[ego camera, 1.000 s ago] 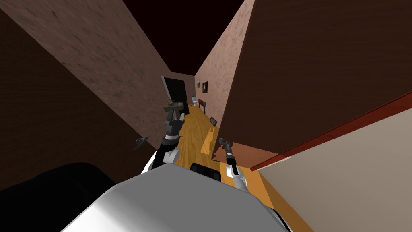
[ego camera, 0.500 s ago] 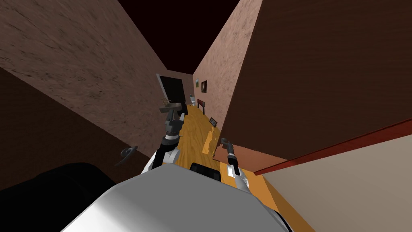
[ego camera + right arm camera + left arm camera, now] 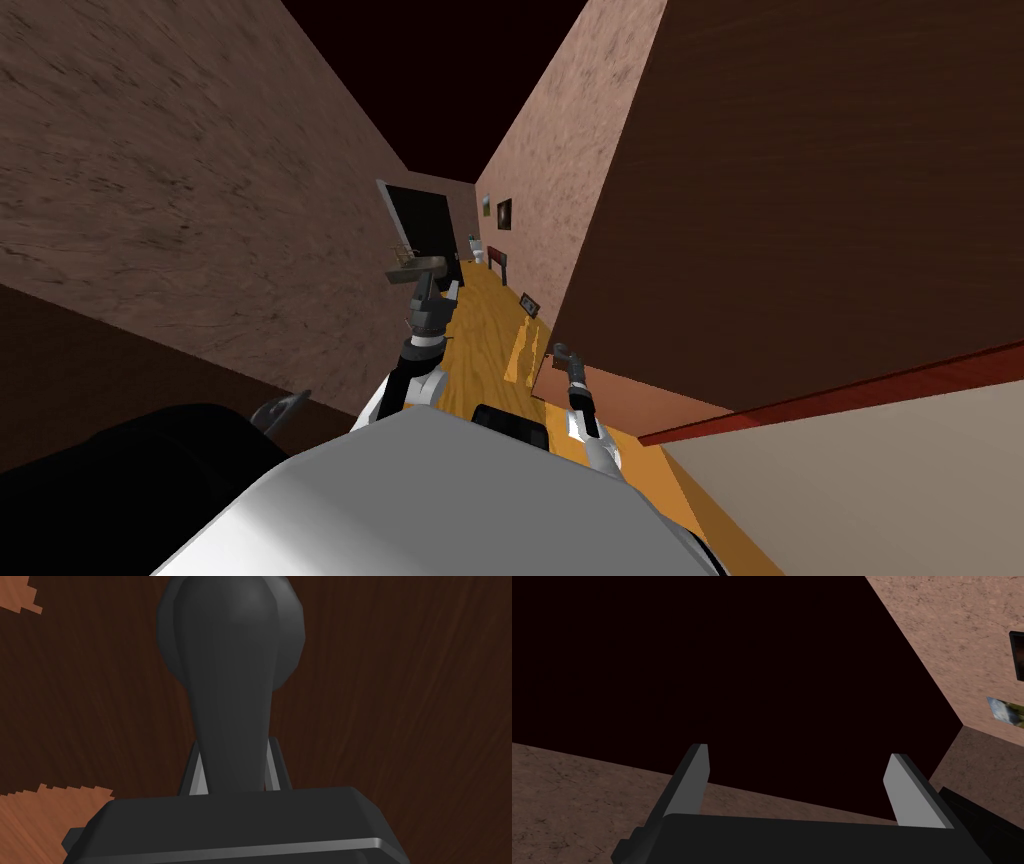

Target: Push the door open

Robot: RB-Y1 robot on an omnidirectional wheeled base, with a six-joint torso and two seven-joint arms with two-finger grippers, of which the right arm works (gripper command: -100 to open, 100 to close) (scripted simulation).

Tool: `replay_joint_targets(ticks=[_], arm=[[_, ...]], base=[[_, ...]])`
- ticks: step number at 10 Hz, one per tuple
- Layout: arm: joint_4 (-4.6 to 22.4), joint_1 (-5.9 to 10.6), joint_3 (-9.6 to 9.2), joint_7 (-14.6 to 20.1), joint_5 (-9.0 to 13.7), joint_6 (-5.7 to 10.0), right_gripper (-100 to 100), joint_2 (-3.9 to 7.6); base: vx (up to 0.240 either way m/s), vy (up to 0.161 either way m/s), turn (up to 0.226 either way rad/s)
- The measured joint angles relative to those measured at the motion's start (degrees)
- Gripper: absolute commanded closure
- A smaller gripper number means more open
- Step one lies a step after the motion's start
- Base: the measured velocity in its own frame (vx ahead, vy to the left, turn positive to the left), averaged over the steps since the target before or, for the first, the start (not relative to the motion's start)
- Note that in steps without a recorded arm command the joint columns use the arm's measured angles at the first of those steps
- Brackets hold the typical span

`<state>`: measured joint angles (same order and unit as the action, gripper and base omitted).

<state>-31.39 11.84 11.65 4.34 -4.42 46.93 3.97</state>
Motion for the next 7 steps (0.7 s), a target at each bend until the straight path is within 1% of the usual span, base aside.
replay_joint_targets(ticks=[1,2,3,5,6,7], arm=[[0.6,0.14,0.43,-0.16,0.27,0.19,100,0.18],[0.22,-0.24,0.73,-0.26,0.45,-0.12,100,0.31],[-0.91,-1.0,1.06,-0.44,0.62,-0.74,100,0.23],[1.25,0.06,2.3,-0.91,1.4,0.09,100,0.78],[1.8,0.28,2.96,-1.23,1.81,0.43,100,0.91],[0.85,0.01,3.23,-1.32,1.97,0.28,100,0.98]], base=[[0.138,0.063,-0.044],[0.168,0.081,-0.05],[0.166,0.067,-0.045],[0.229,0.083,-0.05],[0.139,0.043,-0.02],[0.154,0.064,-0.037]])
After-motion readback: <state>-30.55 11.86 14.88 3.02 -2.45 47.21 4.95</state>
